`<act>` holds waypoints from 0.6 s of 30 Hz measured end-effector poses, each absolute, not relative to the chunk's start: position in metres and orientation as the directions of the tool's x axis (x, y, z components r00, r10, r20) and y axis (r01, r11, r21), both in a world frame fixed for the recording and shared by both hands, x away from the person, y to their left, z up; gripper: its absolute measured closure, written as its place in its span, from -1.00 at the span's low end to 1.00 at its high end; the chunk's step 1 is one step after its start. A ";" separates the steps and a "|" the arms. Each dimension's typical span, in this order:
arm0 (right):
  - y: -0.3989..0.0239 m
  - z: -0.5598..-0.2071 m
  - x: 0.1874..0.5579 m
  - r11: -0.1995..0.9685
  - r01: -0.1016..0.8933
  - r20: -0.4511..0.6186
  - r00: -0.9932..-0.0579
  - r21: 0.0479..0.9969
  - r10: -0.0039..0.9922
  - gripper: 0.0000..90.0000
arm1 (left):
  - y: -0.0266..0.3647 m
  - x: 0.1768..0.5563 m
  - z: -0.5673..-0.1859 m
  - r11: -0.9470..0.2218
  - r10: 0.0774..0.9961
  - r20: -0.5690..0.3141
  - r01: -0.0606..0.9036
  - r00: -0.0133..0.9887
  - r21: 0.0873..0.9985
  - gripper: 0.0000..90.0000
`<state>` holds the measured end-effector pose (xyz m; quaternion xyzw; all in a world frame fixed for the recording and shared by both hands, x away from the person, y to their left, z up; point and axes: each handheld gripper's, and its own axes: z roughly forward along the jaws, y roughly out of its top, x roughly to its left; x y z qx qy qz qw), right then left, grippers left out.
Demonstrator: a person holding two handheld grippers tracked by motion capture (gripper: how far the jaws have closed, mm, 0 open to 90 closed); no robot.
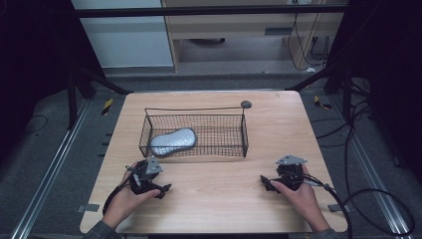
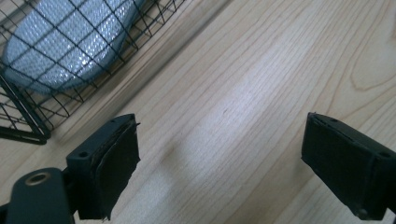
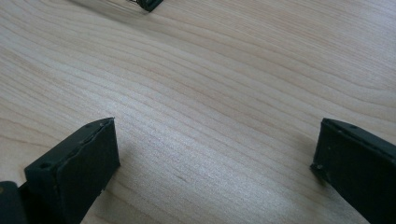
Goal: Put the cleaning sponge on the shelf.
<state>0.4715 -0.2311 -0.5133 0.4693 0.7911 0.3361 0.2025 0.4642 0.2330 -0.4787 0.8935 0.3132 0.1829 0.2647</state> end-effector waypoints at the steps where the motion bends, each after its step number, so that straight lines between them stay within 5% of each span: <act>1: -0.231 -0.513 0.471 0.334 0.606 -0.005 -0.478 0.722 0.878 -0.99 | 0.234 0.465 -0.480 -0.661 0.660 0.161 0.466 0.734 0.588 -0.76; 18: -0.231 -0.513 0.471 0.333 0.606 -0.004 -0.478 0.722 0.878 -0.99 | 0.251 0.473 -0.493 -0.619 0.694 0.117 0.506 0.710 0.600 -0.90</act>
